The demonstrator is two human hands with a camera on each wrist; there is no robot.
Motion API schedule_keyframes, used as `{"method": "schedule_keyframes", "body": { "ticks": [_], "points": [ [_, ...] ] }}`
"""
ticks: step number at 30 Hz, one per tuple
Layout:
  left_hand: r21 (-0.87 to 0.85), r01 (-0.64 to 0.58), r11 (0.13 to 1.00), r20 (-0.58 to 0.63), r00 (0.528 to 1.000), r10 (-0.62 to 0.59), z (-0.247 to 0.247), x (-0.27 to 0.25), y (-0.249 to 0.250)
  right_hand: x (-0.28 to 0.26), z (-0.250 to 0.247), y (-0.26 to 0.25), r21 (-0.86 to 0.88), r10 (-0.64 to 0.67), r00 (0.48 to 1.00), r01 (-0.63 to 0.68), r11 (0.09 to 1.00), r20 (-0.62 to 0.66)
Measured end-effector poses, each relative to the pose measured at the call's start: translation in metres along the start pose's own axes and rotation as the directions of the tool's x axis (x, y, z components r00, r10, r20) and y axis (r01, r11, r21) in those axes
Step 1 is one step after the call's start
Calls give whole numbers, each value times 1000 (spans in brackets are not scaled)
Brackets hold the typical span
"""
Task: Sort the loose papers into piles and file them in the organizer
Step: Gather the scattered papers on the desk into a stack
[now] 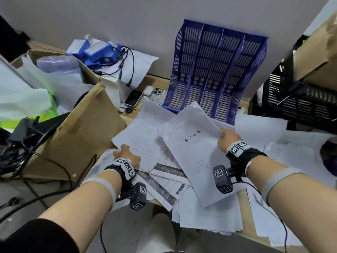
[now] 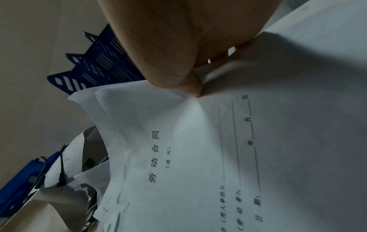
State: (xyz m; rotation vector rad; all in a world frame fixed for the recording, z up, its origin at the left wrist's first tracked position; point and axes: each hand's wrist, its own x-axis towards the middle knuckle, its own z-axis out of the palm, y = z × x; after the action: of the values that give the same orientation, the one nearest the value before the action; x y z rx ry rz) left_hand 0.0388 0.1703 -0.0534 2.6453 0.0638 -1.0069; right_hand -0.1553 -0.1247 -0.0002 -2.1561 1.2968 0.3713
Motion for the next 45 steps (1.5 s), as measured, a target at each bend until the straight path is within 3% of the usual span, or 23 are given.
{"method": "schedule_keyframes", "body": {
  "ticks": [2, 7, 13, 16, 20, 25, 34, 40, 45],
  "points": [
    [56, 18, 998, -6, 1000, -18, -2, 8, -2, 2, 4, -3, -17, 8, 999, -7, 1000, 36],
    [-313, -77, 947, -19, 997, 75, 0, 23, -4, 3, 21, -8, -108, 11, 993, 2, 994, 118],
    [-500, -239, 833, -201, 967, 157, -14, 26, -5, 7, 37, -26, -289, -99, 983, 141, 947, 156],
    [-462, -367, 808, -317, 919, 236, -35, 22, 7, 10, 48, -45, -439, -187, 965, 251, 863, 183],
    [-413, -444, 796, -372, 879, 297, -62, 8, 20, 20, 72, -63, -442, -238, 935, 337, 832, 264],
    [-412, -480, 775, -345, 869, 355, -70, 1, 13, 18, 98, -66, -488, -195, 950, 293, 822, 242],
    [-220, -651, 726, -483, 719, 499, -97, -10, 10, 23, 105, -77, -459, -266, 939, 340, 821, 221],
    [-182, -667, 722, -501, 695, 516, -103, -17, 3, 19, 99, -88, -502, -250, 925, 366, 784, 286],
    [-125, -654, 746, -491, 694, 526, -104, -23, 2, 15, 87, -85, -369, -335, 882, 448, 814, 332]
  ]
}}
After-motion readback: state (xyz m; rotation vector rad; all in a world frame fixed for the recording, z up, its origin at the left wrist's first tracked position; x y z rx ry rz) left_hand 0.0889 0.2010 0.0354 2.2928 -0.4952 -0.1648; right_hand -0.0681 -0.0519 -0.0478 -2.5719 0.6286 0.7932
